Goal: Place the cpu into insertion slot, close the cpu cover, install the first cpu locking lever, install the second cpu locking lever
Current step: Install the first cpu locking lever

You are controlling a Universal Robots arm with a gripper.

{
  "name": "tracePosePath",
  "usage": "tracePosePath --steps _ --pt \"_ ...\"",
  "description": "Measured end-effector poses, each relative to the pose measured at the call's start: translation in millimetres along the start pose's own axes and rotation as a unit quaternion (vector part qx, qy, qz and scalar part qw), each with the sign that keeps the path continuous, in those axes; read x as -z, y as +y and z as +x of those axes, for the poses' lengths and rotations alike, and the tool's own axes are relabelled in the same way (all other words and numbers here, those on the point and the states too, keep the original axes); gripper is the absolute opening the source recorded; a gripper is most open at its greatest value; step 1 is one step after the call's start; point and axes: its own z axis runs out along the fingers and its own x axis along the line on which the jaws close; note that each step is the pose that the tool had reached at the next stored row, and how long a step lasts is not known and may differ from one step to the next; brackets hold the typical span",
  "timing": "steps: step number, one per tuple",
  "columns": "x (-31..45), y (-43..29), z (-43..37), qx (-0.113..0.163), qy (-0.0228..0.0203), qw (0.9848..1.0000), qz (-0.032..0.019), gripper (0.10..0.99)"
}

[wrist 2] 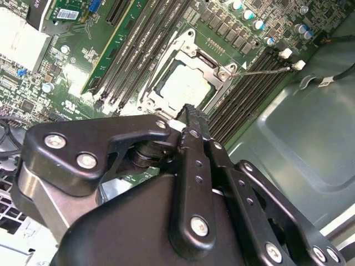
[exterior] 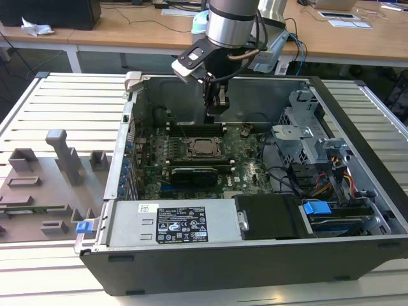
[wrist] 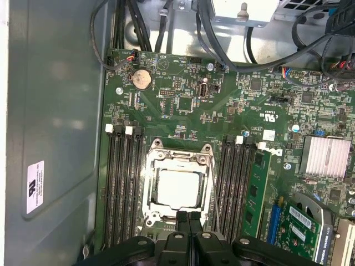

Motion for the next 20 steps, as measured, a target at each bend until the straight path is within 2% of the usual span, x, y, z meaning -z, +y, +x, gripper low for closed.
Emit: tracePosePath --steps 5,8,11,13,14,15,17,18,20 --pt "0.2 0.0 0.0 0.0 0.0 1.0 0.0 0.106" --pt "0.2 0.0 0.0 0.033 -0.003 0.9995 0.0 0.106" --pt "0.2 0.0 0.0 0.084 -0.0077 0.9965 -0.0002 0.106" --pt "0.2 0.0 0.0 0.1 -0.0092 0.9949 -0.0002 0.106" --pt "0.2 0.0 0.0 0.12 -0.0111 0.9927 -0.0002 0.106" --pt "0.2 0.0 0.0 0.144 -0.0133 0.9895 -0.0003 0.106" --pt "0.2 0.0 0.0 0.167 -0.0154 0.9859 -0.0003 0.106" --pt "0.2 0.0 0.0 0.174 -0.0161 0.9846 -0.0004 0.106" --pt "0.2 0.0 0.0 0.194 -0.018 0.9807 -0.0004 0.106"
